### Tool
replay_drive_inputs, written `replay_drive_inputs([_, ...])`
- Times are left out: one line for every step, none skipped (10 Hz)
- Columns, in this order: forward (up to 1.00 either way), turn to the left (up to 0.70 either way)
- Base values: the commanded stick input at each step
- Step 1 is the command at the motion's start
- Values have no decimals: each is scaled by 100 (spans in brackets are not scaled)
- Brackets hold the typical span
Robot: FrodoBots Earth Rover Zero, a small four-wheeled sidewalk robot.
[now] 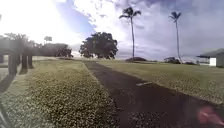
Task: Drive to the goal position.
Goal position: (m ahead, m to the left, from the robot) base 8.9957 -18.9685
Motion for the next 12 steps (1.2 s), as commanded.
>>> replay_drive_inputs([0,-70])
replay_drive_inputs([0,-70])
replay_drive_inputs([0,-70])
replay_drive_inputs([0,-70])
replay_drive_inputs([0,-70])
replay_drive_inputs([0,-70])
replay_drive_inputs([0,-70])
replay_drive_inputs([0,-70])
replay_drive_inputs([0,-70])
replay_drive_inputs([0,-70])
replay_drive_inputs([0,-70])
replay_drive_inputs([0,-70])
